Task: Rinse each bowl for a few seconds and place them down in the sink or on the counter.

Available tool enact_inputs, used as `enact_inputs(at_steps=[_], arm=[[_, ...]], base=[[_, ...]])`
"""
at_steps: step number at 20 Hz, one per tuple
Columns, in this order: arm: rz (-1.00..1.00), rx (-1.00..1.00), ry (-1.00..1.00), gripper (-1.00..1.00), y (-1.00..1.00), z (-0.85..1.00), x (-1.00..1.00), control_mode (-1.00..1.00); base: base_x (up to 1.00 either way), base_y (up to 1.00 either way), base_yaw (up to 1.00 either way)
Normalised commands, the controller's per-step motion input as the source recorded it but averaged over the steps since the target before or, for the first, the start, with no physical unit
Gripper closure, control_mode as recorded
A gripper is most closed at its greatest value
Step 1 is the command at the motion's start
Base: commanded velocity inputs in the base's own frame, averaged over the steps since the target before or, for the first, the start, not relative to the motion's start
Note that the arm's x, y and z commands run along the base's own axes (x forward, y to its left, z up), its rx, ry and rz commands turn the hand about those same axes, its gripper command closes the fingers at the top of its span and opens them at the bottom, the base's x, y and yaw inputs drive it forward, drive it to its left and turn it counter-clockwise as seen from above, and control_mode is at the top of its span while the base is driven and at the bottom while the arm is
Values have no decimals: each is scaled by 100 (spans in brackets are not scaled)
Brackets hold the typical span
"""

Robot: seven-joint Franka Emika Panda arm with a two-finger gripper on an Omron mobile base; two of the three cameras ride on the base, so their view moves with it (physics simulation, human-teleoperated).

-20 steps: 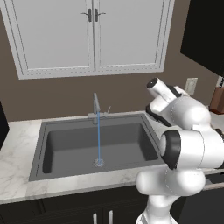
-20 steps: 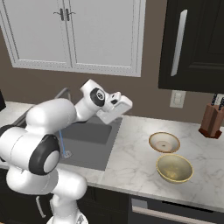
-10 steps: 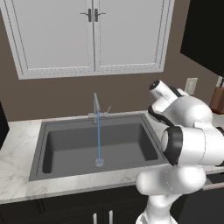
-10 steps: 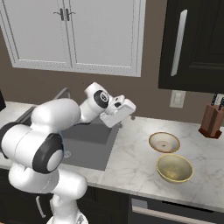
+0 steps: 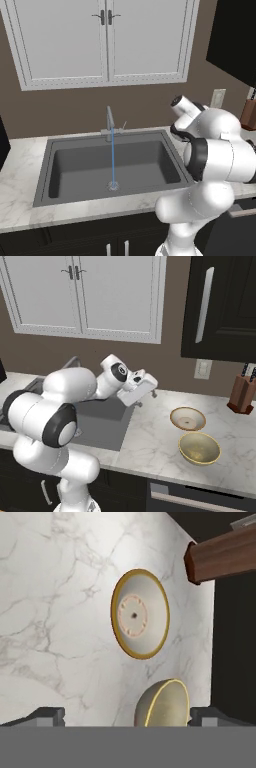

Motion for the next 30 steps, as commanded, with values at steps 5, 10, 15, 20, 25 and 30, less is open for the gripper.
enact_inputs(at_steps=[5, 10, 15, 20, 25, 30], arm=[[0, 0, 4, -100, -12, -18, 12, -100], [3, 2, 4, -100, -18, -10, 14, -100], [3, 3, 4, -100, -16, -15, 14, -100], [3, 4, 6, -100, -15, -19, 14, -100], [4, 6, 5, -100, -20, -17, 16, -100], [5, 7, 3, -100, -20, -13, 20, -100]], base=[[0, 0, 0], [0, 0, 0], [0, 0, 0], [0, 0, 0], [0, 0, 0], [0, 0, 0]])
